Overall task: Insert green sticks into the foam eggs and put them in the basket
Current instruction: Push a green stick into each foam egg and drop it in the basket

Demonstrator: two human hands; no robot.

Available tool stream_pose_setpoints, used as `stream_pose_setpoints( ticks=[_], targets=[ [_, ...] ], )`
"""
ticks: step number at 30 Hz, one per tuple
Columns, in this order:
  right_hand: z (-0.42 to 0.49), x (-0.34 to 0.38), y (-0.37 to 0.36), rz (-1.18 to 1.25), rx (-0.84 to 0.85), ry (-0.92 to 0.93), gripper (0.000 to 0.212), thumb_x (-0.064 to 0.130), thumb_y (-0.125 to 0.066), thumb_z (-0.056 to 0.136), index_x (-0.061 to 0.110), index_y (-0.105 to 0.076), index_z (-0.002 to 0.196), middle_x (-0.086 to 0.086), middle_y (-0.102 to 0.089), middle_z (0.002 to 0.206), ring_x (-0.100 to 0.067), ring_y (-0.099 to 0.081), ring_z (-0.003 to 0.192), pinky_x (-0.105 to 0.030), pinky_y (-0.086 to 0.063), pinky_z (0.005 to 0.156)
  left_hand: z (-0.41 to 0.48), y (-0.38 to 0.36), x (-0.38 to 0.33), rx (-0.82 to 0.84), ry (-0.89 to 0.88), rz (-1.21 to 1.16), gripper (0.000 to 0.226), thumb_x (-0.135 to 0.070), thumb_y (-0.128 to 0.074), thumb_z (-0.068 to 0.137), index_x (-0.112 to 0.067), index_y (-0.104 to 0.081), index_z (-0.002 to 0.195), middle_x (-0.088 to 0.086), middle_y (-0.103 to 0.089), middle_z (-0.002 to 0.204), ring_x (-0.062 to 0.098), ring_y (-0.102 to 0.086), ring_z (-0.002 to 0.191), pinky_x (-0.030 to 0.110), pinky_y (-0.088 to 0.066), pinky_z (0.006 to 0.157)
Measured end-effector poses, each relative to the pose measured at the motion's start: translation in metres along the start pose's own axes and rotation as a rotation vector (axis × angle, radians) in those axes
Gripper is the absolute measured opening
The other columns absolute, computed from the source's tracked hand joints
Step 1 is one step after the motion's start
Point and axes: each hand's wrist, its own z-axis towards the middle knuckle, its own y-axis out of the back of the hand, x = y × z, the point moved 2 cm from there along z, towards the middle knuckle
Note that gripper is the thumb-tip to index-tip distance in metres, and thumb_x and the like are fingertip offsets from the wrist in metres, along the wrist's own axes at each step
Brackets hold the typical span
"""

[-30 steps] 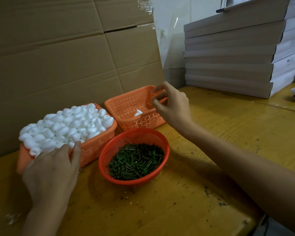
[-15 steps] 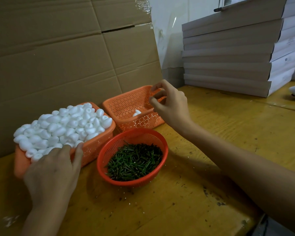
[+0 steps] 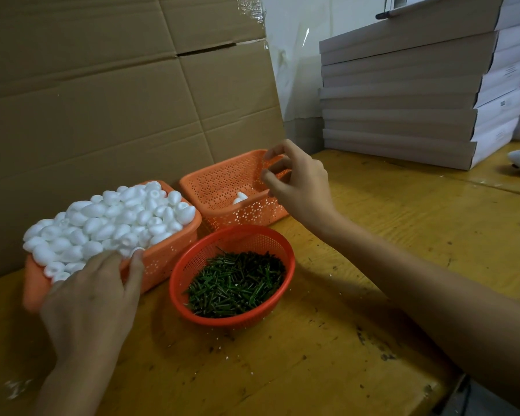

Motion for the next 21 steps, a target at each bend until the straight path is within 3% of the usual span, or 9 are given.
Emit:
stream_pose_setpoints(
  ticks=[3,4,6,9,13,21],
  targets=[
    [0.000,0.000,0.000,-0.003,0.001,0.004,0.019,0.021,-0.072,0.095,0.024,-0.062,0.110,0.009,-0.076,0.095,-0.005,-0.073,0.071,-0.040,-0.064,0.072,0.001,0.000,-0.001,0.004,-0.011,0.000,0.059,-0.043,-0.037,0.107,0.000,-0.078,0.108,0.020,-0.068,0.139,0.044,-0.074,0.097,0.052,-0.055,0.077],
    [0.000,-0.001,0.000,-0.003,0.003,0.004,0.020,0.021,-0.073,0.095,0.025,-0.061,0.110,0.010,-0.075,0.095,-0.004,-0.073,0.071,-0.040,-0.064,0.072,0.002,-0.001,-0.001,-0.005,-0.021,-0.012,0.058,-0.041,-0.037,0.107,-0.001,-0.078,0.108,0.019,-0.070,0.136,0.043,-0.074,0.096,0.051,-0.054,0.075],
    [0.000,-0.001,-0.001,-0.003,0.011,0.006,0.020,0.021,-0.073,0.095,0.026,-0.061,0.110,0.010,-0.075,0.095,-0.004,-0.073,0.072,-0.040,-0.065,0.073,0.003,0.000,0.001,-0.039,-0.031,-0.044,0.053,-0.037,-0.037,0.109,-0.004,-0.078,0.103,0.018,-0.078,0.110,0.040,-0.073,0.080,0.046,-0.052,0.067],
    [-0.001,-0.001,-0.002,-0.003,0.016,0.008,0.020,0.021,-0.073,0.095,0.026,-0.060,0.110,0.011,-0.074,0.094,-0.004,-0.073,0.072,-0.041,-0.064,0.073,0.005,-0.001,0.005,-0.063,-0.010,-0.074,0.054,-0.037,-0.034,0.110,-0.008,-0.073,0.087,0.014,-0.075,0.083,0.034,-0.065,0.064,0.041,-0.047,0.061],
    [-0.001,0.001,-0.003,-0.007,0.020,0.016,0.020,0.020,-0.072,0.094,0.026,-0.061,0.110,0.014,-0.072,0.092,-0.003,-0.073,0.072,-0.040,-0.064,0.074,0.005,-0.005,0.008,-0.099,0.006,-0.045,0.059,-0.041,-0.035,0.108,-0.007,-0.070,0.075,0.012,-0.067,0.074,0.030,-0.057,0.056,0.033,-0.037,0.055],
    [-0.002,0.002,-0.002,0.007,0.033,0.014,0.018,0.019,-0.072,0.094,0.022,-0.063,0.110,0.017,-0.070,0.088,-0.003,-0.073,0.070,-0.043,-0.063,0.078,0.006,-0.004,0.011,-0.139,0.020,-0.070,0.058,-0.042,-0.043,0.107,-0.007,-0.070,0.070,0.013,-0.066,0.073,0.025,-0.050,0.056,0.026,-0.030,0.052]
  ],
)
